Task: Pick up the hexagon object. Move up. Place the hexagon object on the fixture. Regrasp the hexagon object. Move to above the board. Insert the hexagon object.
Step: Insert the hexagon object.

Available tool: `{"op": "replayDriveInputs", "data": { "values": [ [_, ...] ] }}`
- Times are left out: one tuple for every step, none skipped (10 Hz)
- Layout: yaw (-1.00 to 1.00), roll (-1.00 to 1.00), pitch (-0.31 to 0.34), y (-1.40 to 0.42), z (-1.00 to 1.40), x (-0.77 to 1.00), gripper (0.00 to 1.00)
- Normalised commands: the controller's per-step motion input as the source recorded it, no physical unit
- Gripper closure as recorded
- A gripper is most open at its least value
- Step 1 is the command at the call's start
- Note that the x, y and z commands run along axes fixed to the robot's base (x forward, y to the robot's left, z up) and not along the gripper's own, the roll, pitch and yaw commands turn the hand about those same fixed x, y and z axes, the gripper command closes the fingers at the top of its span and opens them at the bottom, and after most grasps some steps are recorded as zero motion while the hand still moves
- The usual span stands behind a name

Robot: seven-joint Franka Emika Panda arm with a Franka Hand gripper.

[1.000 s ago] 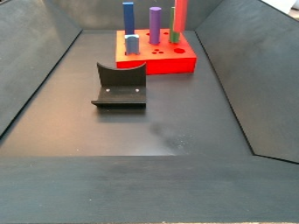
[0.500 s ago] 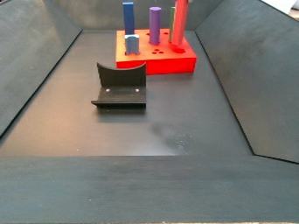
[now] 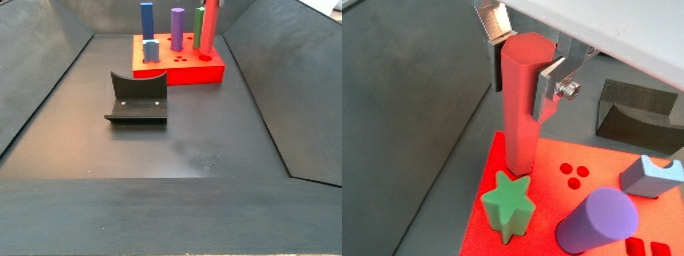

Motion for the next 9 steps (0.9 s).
{"op": "replayDriveInputs", "data": {
  "values": [
    [0.00, 0.14, -0.146, -0.11, 0.05, -0.14, 1.00],
    [0.00, 0.13, -0.129, -0.07, 0.00, -0.17, 1.00],
    [0.00, 0.06, -0.221, 0.00, -0.13, -0.15, 1.00],
    [0.00, 0.00, -0.191, 0.00, -0.09, -0.12, 1.00],
    [0.00, -0.01, -0.149, 0.08, -0.05, 0.00, 1.00],
    [-0.01, -0.09, -0.174, 0.17, -0.07, 0.18, 1.00],
    [0.00, -0.10, -0.107, 0.24, 0.00, 0.15, 1.00],
    [0.00, -0.05, -0.034, 0.26, 0.00, 0.03, 1.00],
    [0.00, 0.00, -0.023, 0.17, -0.11, 0.00, 1.00]
  ]
}}
